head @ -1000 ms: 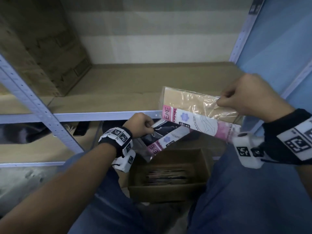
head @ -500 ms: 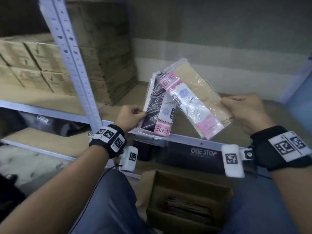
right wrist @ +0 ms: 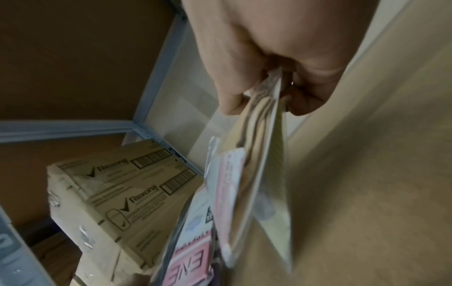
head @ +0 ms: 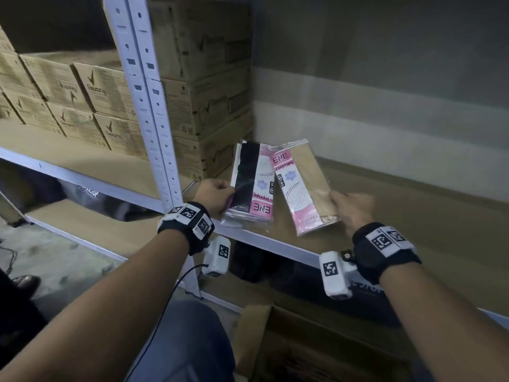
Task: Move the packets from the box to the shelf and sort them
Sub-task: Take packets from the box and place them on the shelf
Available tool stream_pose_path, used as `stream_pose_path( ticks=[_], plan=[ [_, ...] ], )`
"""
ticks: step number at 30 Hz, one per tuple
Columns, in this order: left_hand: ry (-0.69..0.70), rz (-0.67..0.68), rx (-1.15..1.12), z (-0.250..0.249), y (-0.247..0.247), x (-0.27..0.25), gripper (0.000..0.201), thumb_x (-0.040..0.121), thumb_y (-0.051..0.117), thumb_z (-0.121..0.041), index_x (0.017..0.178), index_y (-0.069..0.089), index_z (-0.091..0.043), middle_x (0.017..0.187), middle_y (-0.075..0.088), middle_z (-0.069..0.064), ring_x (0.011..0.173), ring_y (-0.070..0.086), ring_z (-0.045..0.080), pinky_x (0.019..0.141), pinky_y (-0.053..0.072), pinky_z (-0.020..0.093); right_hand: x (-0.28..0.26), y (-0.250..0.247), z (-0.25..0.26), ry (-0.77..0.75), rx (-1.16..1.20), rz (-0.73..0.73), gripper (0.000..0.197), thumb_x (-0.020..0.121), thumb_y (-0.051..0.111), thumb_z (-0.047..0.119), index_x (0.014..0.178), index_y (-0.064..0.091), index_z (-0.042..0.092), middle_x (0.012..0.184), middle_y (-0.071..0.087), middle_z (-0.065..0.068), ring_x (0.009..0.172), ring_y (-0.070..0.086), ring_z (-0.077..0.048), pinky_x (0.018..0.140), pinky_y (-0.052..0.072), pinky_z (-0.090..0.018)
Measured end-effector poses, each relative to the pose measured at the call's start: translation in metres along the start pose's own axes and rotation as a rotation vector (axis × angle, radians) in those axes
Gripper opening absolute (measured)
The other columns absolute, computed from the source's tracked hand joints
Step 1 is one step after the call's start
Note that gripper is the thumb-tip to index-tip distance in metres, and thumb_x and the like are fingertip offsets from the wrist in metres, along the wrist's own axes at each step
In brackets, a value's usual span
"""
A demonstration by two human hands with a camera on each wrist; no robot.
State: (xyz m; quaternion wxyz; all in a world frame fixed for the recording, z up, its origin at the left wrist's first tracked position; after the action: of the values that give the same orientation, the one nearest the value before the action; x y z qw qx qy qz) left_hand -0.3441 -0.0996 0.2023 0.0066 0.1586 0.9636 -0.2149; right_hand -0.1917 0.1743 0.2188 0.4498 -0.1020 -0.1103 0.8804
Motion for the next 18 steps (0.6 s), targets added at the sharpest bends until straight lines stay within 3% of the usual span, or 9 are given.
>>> stream_pose_path(
  ticks=[4,7,9,12,16,18],
  plan=[
    [-0.035,-0.006,0.073,0.003,0.008,0.021,0.022,0.092,0.054,-0.015,0.072,0.059,-0.009,0.059,0.053,0.004,0.051,0.047,0.015,0.042,0.038,0.016,0.013,0.017,-0.010,0.024,-0.045,-0.003,0.018,0.078,0.068,0.016,0.085,0.071,-0.001,0.083,0.069,-0.011,0.073,0.060,-0.019,0.069,0.046,-0.026],
    [-0.070,-0.033,0.097,0.006,0.014,0.035,0.016,0.091,0.056,-0.015,0.086,0.066,-0.002,0.074,0.060,0.010,0.070,0.055,0.023,0.062,0.044,0.023,0.019,0.031,-0.013,0.014,-0.093,0.050,0.024,0.082,0.066,0.014,0.098,0.070,-0.004,0.099,0.070,-0.018,0.080,0.058,-0.020,0.073,0.043,-0.025],
    [-0.099,-0.080,0.101,0.007,0.013,0.041,0.021,0.089,0.060,-0.016,0.100,0.068,0.000,0.089,0.066,0.014,0.084,0.062,0.027,0.077,0.050,0.031,0.020,0.037,-0.014,0.014,-0.141,0.077,0.026,0.085,0.064,0.013,0.107,0.068,-0.001,0.105,0.069,-0.015,0.085,0.058,-0.020,0.077,0.042,-0.024],
    [-0.099,-0.124,0.159,0.003,0.010,0.042,0.029,0.088,0.061,-0.018,0.112,0.066,-0.003,0.106,0.069,0.014,0.102,0.063,0.031,0.091,0.051,0.035,0.020,0.041,-0.015,-0.003,-0.237,0.113,0.023,0.088,0.059,0.011,0.107,0.069,0.002,0.107,0.069,-0.014,0.094,0.062,-0.027,0.080,0.043,-0.025],
    [-0.054,-0.100,0.235,-0.003,0.006,0.035,0.036,0.090,0.059,-0.025,0.122,0.061,-0.009,0.117,0.066,0.008,0.109,0.061,0.026,0.093,0.047,0.031,0.019,0.034,-0.015,-0.047,-0.275,0.094,0.021,0.088,0.059,0.010,0.104,0.071,0.008,0.109,0.070,-0.009,0.101,0.064,-0.025,0.086,0.045,-0.025],
    [-0.015,-0.086,0.262,-0.009,0.006,0.026,0.032,0.090,0.059,-0.025,0.118,0.061,-0.010,0.112,0.067,0.004,0.101,0.062,0.022,0.083,0.049,0.028,0.017,0.028,-0.014,-0.094,-0.289,0.095,0.020,0.086,0.061,0.012,0.104,0.070,0.009,0.107,0.070,-0.005,0.096,0.063,-0.019,0.090,0.044,-0.025]
  ],
)
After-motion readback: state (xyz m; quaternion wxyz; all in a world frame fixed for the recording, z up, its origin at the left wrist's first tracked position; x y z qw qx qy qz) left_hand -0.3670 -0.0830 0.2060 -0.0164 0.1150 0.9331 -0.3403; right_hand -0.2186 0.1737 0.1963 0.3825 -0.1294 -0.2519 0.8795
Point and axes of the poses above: each hand's wrist, its own x-axis towards the middle knuckle, its own y-axis out of the palm, z = x × y, the point moved 6 cm from there along x, towards the middle knuckle
